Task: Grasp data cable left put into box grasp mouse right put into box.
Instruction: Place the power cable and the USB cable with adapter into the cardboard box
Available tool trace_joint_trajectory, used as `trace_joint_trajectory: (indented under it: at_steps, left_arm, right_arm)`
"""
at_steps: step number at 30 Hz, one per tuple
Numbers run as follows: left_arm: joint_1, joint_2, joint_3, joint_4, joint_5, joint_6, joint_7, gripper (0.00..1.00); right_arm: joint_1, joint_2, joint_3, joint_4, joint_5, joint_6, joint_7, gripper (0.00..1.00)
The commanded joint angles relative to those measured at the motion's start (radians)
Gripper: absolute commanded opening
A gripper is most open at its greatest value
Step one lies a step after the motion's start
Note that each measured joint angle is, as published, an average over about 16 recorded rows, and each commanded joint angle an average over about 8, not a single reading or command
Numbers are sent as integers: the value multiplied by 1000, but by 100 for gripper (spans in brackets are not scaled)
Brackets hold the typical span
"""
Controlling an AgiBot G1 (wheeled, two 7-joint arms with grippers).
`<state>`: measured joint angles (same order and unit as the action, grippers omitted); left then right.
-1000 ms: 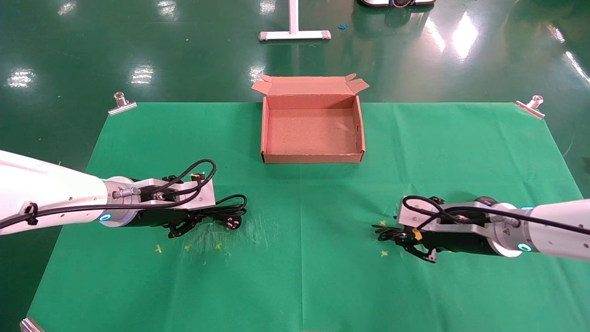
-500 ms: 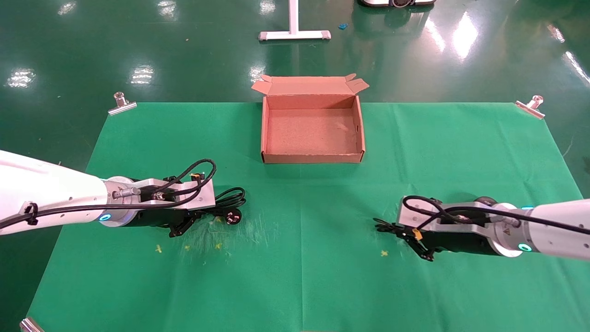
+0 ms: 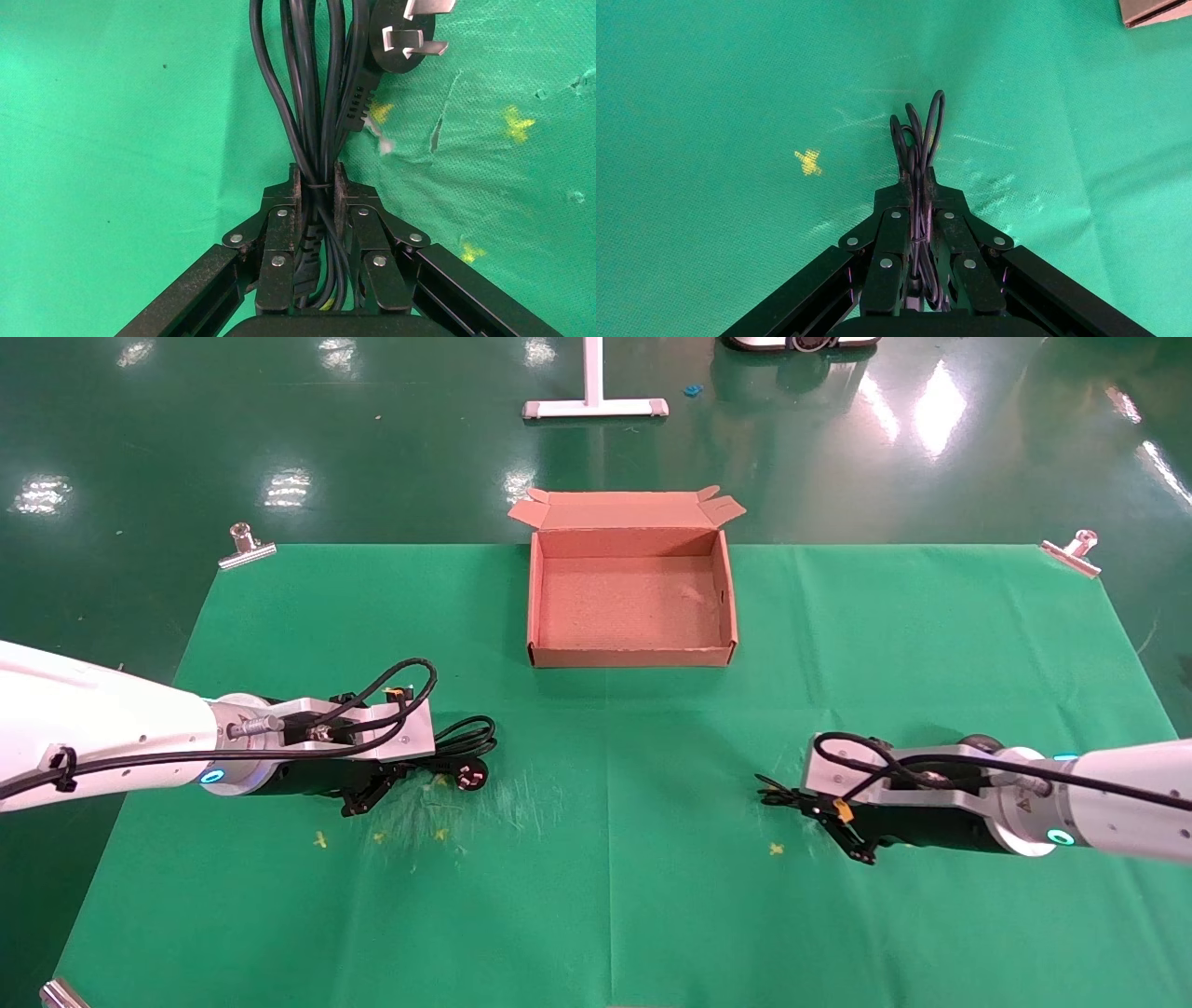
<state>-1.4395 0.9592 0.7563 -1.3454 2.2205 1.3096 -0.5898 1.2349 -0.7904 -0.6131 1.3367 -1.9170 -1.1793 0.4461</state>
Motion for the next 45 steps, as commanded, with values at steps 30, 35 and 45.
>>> trace_joint_trajectory:
  at_steps: [30, 35, 45]
  left_arm:
    - [-183, 413, 221, 551, -214, -656, 349, 36]
    - [-199, 412, 313, 576, -307, -701, 364, 98]
    - [-240, 409, 434, 624, -434, -760, 381, 100]
  right_arm:
    - [284, 146, 158, -21, 60, -27, 40, 0]
    - [310, 149, 176, -30, 88, -30, 37, 0]
    - [346, 137, 193, -53, 113, -24, 27, 0]
